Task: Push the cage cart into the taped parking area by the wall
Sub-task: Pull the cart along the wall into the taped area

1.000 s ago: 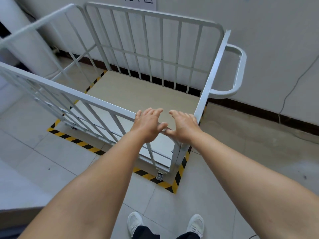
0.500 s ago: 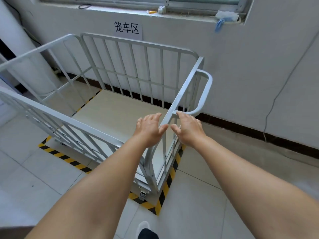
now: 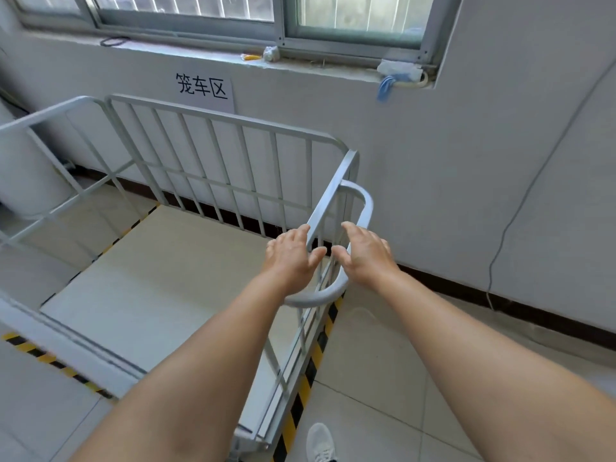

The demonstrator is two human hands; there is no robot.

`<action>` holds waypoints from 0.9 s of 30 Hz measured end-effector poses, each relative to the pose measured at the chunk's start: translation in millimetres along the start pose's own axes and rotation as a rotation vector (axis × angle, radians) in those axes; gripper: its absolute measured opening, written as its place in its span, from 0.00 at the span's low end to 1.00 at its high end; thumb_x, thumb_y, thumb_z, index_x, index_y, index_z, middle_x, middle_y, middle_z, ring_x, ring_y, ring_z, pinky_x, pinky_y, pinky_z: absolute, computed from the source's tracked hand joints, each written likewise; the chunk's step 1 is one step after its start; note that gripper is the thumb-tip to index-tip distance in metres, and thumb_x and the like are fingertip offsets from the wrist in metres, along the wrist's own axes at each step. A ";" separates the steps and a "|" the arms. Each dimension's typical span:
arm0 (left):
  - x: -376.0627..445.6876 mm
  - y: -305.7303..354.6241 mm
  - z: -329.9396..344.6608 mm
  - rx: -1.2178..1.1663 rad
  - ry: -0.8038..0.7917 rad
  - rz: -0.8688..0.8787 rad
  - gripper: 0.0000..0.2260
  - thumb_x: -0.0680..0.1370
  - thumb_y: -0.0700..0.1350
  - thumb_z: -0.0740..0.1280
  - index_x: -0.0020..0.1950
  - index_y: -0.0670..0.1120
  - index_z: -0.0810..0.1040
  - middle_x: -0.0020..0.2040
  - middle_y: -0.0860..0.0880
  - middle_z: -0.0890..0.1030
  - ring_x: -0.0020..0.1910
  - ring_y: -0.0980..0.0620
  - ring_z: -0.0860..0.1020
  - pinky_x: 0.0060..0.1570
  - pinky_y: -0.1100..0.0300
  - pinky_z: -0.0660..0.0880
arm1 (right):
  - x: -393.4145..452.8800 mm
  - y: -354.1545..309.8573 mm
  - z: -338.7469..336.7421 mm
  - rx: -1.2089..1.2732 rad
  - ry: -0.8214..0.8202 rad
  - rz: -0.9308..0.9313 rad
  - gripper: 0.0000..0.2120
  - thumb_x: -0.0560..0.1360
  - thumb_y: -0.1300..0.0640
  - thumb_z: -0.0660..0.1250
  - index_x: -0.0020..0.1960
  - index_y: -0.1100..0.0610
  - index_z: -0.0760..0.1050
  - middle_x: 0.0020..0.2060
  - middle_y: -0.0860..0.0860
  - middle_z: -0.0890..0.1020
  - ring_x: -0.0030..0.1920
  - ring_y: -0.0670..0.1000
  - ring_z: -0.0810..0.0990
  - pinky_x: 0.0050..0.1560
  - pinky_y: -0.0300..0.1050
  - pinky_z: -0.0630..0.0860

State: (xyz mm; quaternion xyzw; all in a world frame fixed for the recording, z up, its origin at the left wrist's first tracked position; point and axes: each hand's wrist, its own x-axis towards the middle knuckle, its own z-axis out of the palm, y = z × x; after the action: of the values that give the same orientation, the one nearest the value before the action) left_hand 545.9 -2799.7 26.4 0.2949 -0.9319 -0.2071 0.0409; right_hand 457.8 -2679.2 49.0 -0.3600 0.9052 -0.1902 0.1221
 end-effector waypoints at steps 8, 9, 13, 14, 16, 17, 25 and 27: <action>111.4 24.6 11.8 -0.039 -0.018 -0.036 0.26 0.80 0.56 0.58 0.76 0.48 0.58 0.71 0.47 0.67 0.71 0.46 0.63 0.71 0.49 0.57 | 116.0 28.4 -26.8 -0.023 -0.040 0.024 0.26 0.81 0.48 0.56 0.76 0.54 0.57 0.73 0.51 0.66 0.74 0.54 0.62 0.72 0.53 0.56; 123.6 25.7 13.1 -0.045 -0.015 -0.039 0.26 0.80 0.56 0.58 0.76 0.48 0.58 0.71 0.47 0.68 0.70 0.46 0.64 0.71 0.49 0.58 | 128.2 31.6 -29.0 -0.014 -0.039 0.024 0.25 0.81 0.49 0.56 0.76 0.53 0.58 0.73 0.51 0.66 0.73 0.54 0.62 0.72 0.53 0.56; 160.1 31.5 16.6 -0.052 -0.026 -0.067 0.25 0.80 0.55 0.59 0.75 0.48 0.59 0.70 0.48 0.69 0.70 0.46 0.64 0.70 0.50 0.57 | 173.0 41.7 -33.3 -0.011 -0.065 0.027 0.23 0.82 0.51 0.55 0.75 0.54 0.58 0.74 0.51 0.66 0.73 0.54 0.62 0.72 0.52 0.55; 168.1 33.4 17.7 -0.053 -0.027 -0.075 0.25 0.80 0.55 0.59 0.74 0.48 0.60 0.70 0.48 0.69 0.70 0.46 0.64 0.69 0.50 0.58 | 184.0 43.9 -34.3 -0.016 -0.071 0.023 0.23 0.82 0.51 0.55 0.75 0.54 0.59 0.73 0.51 0.67 0.73 0.54 0.63 0.72 0.52 0.56; 184.1 37.9 19.8 -0.063 -0.023 -0.090 0.24 0.81 0.55 0.59 0.74 0.48 0.60 0.69 0.48 0.69 0.70 0.47 0.64 0.68 0.51 0.58 | 206.2 48.1 -36.0 -0.020 -0.078 0.001 0.22 0.81 0.52 0.55 0.74 0.54 0.60 0.71 0.51 0.69 0.71 0.54 0.64 0.70 0.51 0.58; 191.8 40.6 20.9 -0.069 -0.021 -0.099 0.24 0.81 0.55 0.59 0.74 0.47 0.61 0.69 0.48 0.69 0.70 0.47 0.64 0.68 0.51 0.57 | 216.9 50.4 -36.9 -0.023 -0.084 -0.016 0.21 0.81 0.52 0.55 0.74 0.54 0.60 0.71 0.51 0.69 0.71 0.54 0.65 0.70 0.51 0.58; 264.1 74.2 37.9 -0.050 -0.020 -0.287 0.24 0.81 0.56 0.57 0.73 0.46 0.61 0.70 0.47 0.68 0.69 0.46 0.65 0.67 0.51 0.59 | 312.8 90.0 -49.6 -0.069 -0.188 -0.202 0.24 0.81 0.53 0.56 0.76 0.54 0.57 0.74 0.50 0.65 0.73 0.53 0.61 0.72 0.51 0.55; 281.4 85.7 44.2 -0.042 -0.017 -0.358 0.24 0.81 0.57 0.57 0.73 0.46 0.61 0.69 0.47 0.69 0.68 0.46 0.66 0.66 0.51 0.60 | 336.0 101.5 -57.8 -0.081 -0.231 -0.260 0.24 0.81 0.54 0.56 0.76 0.54 0.57 0.74 0.50 0.65 0.73 0.53 0.61 0.72 0.51 0.56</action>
State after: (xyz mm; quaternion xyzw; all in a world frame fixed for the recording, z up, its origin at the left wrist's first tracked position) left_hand 260.0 -2879.7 8.3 0.4535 -0.8603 -0.2329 0.0015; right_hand 136.8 -2831.1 28.7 -0.4983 0.8377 -0.1253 0.1851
